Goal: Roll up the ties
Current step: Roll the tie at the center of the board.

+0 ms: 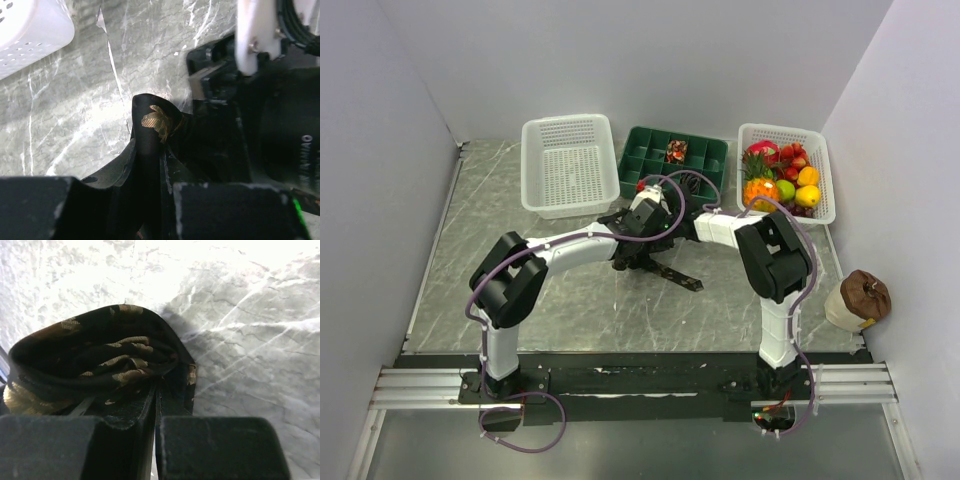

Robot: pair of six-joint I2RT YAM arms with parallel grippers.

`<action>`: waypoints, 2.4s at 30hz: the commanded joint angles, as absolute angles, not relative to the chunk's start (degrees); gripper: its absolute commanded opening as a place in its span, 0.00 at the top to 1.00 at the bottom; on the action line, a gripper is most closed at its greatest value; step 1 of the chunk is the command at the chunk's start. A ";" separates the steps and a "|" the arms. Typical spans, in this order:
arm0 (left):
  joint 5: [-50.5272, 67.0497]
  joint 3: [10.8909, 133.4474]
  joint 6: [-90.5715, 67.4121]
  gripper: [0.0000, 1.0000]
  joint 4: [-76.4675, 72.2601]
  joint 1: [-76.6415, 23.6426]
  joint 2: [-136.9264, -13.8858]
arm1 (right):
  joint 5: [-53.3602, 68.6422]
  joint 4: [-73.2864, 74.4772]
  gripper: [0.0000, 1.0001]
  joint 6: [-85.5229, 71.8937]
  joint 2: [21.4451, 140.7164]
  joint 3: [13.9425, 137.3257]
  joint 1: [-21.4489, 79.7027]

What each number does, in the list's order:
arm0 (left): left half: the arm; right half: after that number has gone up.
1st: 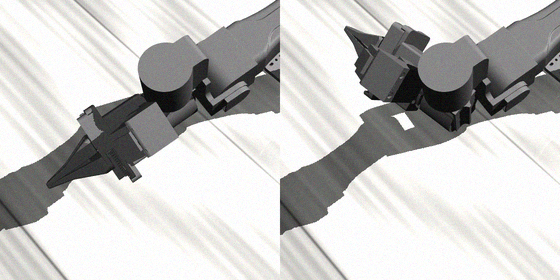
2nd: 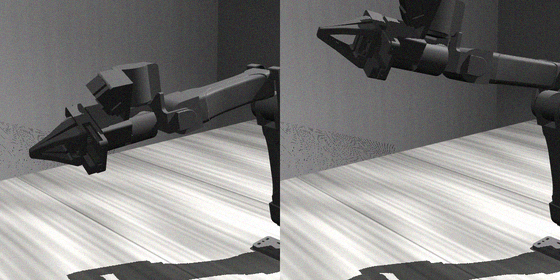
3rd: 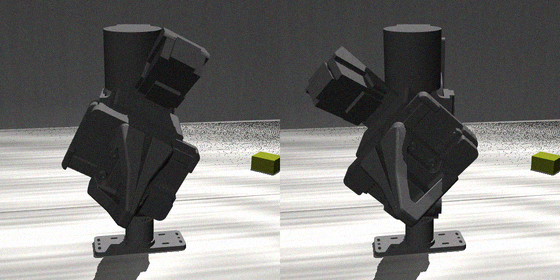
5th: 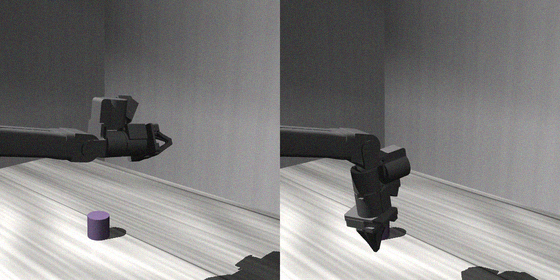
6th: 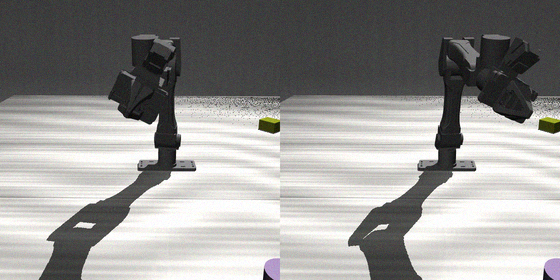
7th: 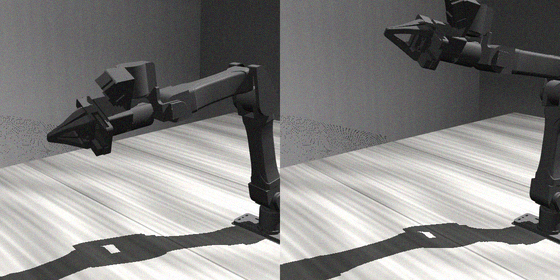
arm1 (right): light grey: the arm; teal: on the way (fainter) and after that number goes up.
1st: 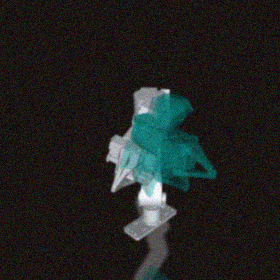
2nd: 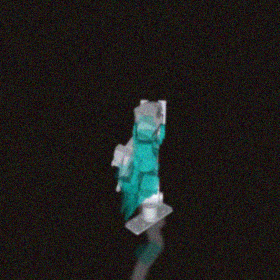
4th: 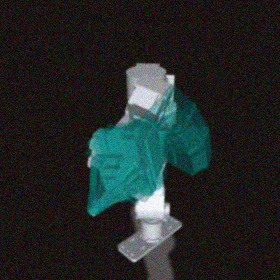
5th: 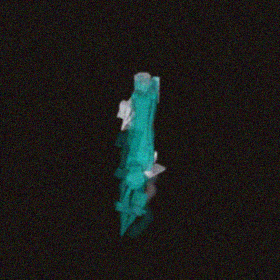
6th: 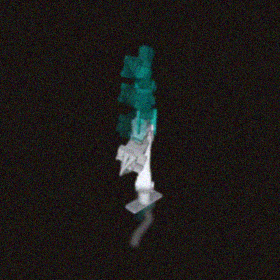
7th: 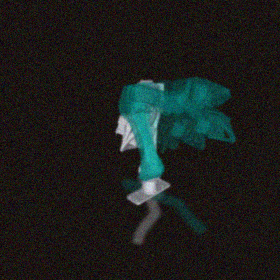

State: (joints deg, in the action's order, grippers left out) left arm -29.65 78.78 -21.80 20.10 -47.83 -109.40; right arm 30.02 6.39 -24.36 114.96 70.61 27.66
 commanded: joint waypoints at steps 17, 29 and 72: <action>-35.42 82.36 -20.92 0.99 24.17 -50.98 -110.92 | 28.57 4.21 0.93 -22.95 109.96 68.48 26.90; -37.00 82.97 -21.27 0.99 24.08 -53.87 -114.34 | 26.11 8.08 0.93 -20.83 100.73 65.39 22.94; -23.73 60.04 -26.45 0.30 -5.97 -54.49 -97.21 | 48.87 -4.23 0.94 -23.56 94.75 56.25 14.76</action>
State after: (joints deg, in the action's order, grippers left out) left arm -24.69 62.22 -24.95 -0.25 -54.37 -101.86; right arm 47.57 -5.10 -25.58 94.15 53.98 13.82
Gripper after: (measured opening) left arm 0.684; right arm 0.066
